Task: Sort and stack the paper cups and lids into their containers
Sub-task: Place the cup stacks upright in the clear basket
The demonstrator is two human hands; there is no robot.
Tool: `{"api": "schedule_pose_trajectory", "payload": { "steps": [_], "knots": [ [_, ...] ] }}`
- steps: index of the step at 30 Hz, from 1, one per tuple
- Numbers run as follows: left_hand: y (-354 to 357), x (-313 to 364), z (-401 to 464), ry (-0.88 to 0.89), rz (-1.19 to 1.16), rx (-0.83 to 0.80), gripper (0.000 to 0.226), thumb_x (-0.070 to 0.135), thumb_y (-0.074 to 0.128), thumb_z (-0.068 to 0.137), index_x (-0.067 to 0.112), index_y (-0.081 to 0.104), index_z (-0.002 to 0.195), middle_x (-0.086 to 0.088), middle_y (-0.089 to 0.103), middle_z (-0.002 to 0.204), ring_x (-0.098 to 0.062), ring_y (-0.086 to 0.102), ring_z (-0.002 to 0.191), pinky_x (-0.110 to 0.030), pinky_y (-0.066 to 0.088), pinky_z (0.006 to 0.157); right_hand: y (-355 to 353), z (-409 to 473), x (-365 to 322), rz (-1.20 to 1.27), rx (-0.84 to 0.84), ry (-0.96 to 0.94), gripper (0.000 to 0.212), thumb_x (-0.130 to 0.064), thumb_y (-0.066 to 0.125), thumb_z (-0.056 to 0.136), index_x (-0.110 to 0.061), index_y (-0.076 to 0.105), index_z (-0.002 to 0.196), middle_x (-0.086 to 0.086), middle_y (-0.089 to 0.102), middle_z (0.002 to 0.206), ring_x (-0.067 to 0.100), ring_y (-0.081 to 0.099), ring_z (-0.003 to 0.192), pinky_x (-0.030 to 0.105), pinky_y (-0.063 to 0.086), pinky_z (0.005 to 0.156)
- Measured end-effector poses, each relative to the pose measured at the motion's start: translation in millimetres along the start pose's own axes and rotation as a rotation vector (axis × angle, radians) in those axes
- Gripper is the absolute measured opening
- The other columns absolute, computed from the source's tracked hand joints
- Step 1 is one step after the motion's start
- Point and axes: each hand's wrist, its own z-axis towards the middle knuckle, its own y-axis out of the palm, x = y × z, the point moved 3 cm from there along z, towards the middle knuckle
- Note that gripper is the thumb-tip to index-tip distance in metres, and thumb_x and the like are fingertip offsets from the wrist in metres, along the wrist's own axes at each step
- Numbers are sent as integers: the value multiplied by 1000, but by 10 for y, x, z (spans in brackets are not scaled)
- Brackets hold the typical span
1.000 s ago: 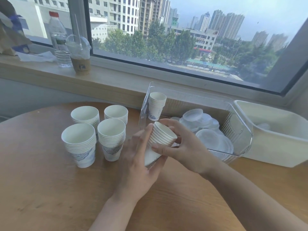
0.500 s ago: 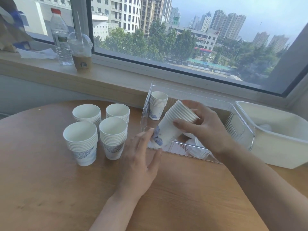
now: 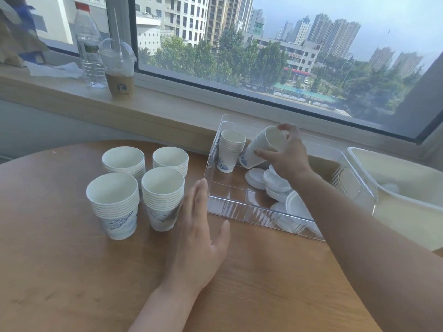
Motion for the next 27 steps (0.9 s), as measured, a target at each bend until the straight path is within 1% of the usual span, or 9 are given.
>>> {"api": "schedule_pose_trajectory", "payload": {
  "steps": [2, 4, 6, 10, 12, 16, 19, 22, 27],
  "knots": [
    [-1, -13, 2, -21, 5, -10, 94, 34, 72, 95, 20, 16, 169, 5, 22, 173, 5, 12, 156, -5, 3, 120, 84, 45, 47, -17, 7, 20, 79, -29, 95, 75, -27, 45, 136, -1, 53, 125, 24, 54, 119, 44, 49, 102],
    [8, -7, -5, -4, 11, -31, 94, 36, 71, 95, 21, 14, 169, 8, 22, 171, 21, -4, 148, -2, -1, 117, 136, 69, 84, -24, 15, 40, 79, -29, 95, 75, -26, 45, 136, 0, 53, 125, 25, 54, 121, 47, 50, 104],
    [19, -4, -12, 8, 7, -48, 94, 36, 71, 96, 22, 14, 169, 8, 23, 170, 27, -12, 143, -1, -3, 116, 173, 84, 107, -37, 5, 53, 79, -30, 95, 74, -26, 46, 137, 0, 53, 125, 25, 55, 120, 47, 50, 104],
    [15, -5, -12, 11, 0, -53, 93, 37, 70, 96, 23, 14, 169, 7, 23, 172, 26, -11, 143, -2, -2, 117, 198, 96, 93, -144, -44, 16, 78, -27, 94, 75, -27, 50, 138, 2, 55, 125, 24, 54, 115, 41, 50, 97],
    [15, -7, -12, 13, -8, -48, 93, 36, 70, 96, 23, 14, 169, 6, 23, 172, 26, -10, 144, -2, -2, 117, 198, 108, 60, -211, -49, -18, 78, -27, 92, 76, -28, 52, 143, 7, 59, 132, 29, 57, 121, 44, 51, 101],
    [11, -9, -9, 14, -3, -45, 93, 35, 71, 96, 23, 15, 169, 7, 24, 171, 24, -6, 144, -1, -1, 117, 208, 137, 23, -283, -79, -38, 81, -33, 88, 80, -27, 51, 152, 13, 49, 151, 32, 51, 134, 45, 47, 112],
    [16, -7, 4, 11, 1, -44, 93, 36, 71, 95, 23, 16, 169, 7, 25, 171, 22, -1, 144, -1, 0, 117, 222, 150, 32, -268, -81, -1, 85, -37, 89, 80, -23, 47, 153, 12, 53, 150, 32, 51, 136, 48, 46, 113],
    [17, -9, 4, 13, 12, -40, 93, 37, 70, 96, 24, 14, 169, 8, 23, 172, 22, -3, 145, -2, 0, 117, 255, 143, 52, -236, -70, 26, 89, -37, 91, 79, -18, 44, 152, 12, 53, 150, 32, 54, 134, 51, 48, 111],
    [20, -13, -1, 18, 17, -35, 92, 37, 69, 97, 25, 14, 169, 8, 23, 172, 20, -1, 147, -3, 1, 118, 269, 151, 70, -239, -37, 19, 88, -39, 90, 81, -18, 44, 154, 12, 45, 154, 30, 47, 140, 43, 39, 117]
  ]
}}
